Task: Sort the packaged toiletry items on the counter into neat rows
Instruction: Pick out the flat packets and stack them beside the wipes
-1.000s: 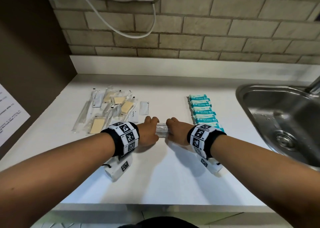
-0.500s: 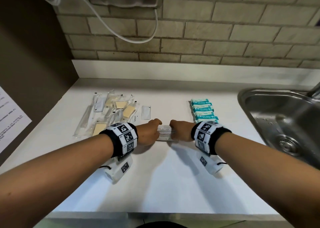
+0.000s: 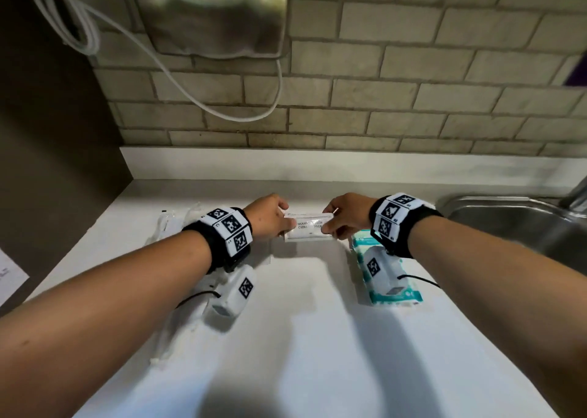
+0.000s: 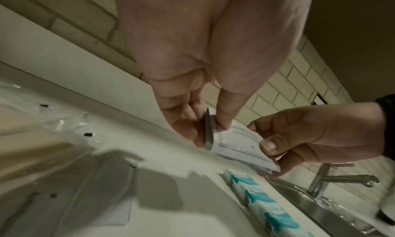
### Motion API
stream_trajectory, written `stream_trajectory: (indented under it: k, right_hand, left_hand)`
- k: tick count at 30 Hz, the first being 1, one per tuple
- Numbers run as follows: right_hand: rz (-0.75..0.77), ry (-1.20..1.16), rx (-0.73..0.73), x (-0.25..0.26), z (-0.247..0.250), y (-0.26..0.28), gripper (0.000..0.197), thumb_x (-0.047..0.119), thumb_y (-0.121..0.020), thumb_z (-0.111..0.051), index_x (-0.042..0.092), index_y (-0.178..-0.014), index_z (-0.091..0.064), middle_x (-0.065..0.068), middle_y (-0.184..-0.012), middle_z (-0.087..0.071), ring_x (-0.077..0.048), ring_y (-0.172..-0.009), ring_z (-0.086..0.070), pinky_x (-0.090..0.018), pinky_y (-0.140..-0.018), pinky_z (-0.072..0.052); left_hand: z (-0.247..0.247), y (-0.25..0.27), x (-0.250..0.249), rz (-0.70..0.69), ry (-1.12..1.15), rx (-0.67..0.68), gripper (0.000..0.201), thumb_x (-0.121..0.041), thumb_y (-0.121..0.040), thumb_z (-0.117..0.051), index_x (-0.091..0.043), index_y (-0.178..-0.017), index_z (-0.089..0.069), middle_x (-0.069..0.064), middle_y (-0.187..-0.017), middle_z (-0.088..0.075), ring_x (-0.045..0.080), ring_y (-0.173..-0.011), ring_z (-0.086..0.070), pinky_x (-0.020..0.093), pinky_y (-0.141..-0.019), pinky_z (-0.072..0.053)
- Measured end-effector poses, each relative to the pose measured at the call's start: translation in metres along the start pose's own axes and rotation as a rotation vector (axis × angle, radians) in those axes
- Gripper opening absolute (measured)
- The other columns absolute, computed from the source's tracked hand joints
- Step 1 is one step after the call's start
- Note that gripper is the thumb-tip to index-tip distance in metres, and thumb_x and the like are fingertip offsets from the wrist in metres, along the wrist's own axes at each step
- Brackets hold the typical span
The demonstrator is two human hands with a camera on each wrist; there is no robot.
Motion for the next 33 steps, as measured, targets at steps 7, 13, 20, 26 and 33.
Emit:
stream_trajectory:
  k: [7, 13, 20, 26, 33]
  right_hand:
    - [-0.113, 0.135, -0.067, -0.011, 0.008, -0.051, 0.041, 0.006, -0.08, -0.068, -0.005, -0.118, -0.061, -0.026, -0.105, -0.071, -0.024, -0.073, -0.06, -0.045, -0.092, -0.055]
    - [-0.207, 0.341, -0.053, -0.023, 0.008, -0.09, 0.012, 0.008, -0.063, -0.066, 0.008, -0.074, -0.073, -0.011, -0.066, -0.064, -0.02, -0.057, -0.054, -0.027, -0.063, -0.049]
    - [-0.209, 0.397, 0.071, -0.032, 0.002, -0.102, 0.018, 0.005, -0.076, -0.067, 0.009, -0.059, -0.062, -0.006, -0.082, -0.07, -0.005, -0.04, -0.061, -0.012, -0.047, -0.045]
    - [-0.065, 0.417, 0.084, -0.023, 0.0, -0.101, 0.066, 0.018, -0.079, -0.072, 0.009, -0.14, -0.047, -0.005, -0.13, -0.061, -0.023, -0.091, -0.07, -0.036, -0.084, -0.059]
    - [0.028, 0.782, 0.067, -0.011, -0.02, -0.104, 0.046, 0.017, -0.068, -0.078, 0.014, -0.111, -0.062, -0.004, -0.093, -0.058, -0.029, -0.094, -0.066, -0.031, -0.068, -0.048]
  left_hand:
    - [-0.015, -0.058, 0.016, 0.111, -0.129, 0.004, 0.043, -0.034, -0.087, -0.067, -0.01, -0.122, -0.058, 0.008, -0.11, -0.069, 0.023, -0.102, -0.065, 0.028, -0.09, -0.048]
    - [-0.033, -0.091, 0.023, 0.131, -0.247, 0.101, 0.027, -0.028, -0.089, -0.064, -0.006, -0.103, -0.07, 0.011, -0.097, -0.075, 0.025, -0.092, -0.07, 0.03, -0.083, -0.052]
    - [-0.04, -0.104, 0.024, 0.073, -0.306, 0.181, 0.025, -0.026, -0.093, -0.056, -0.006, -0.098, -0.071, 0.007, -0.079, -0.074, 0.013, -0.072, -0.061, 0.027, -0.083, -0.049]
    - [-0.04, -0.1, 0.024, 0.101, -0.292, 0.264, 0.019, -0.027, -0.092, -0.052, -0.009, -0.09, -0.057, 0.012, -0.087, -0.073, 0.02, -0.08, -0.067, 0.027, -0.073, -0.048]
    - [-0.048, -0.103, 0.013, -0.055, -0.599, 0.293, 0.066, -0.032, -0.064, -0.083, -0.015, -0.122, -0.057, 0.005, -0.116, -0.062, 0.026, -0.102, -0.061, 0.033, -0.089, -0.051]
Point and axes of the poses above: each hand's wrist, its own y-axis away from the middle knuckle, its own z-axis out of the back of the hand, x = y × z, the point moved 6 cm from there along -y, towards the middle knuckle
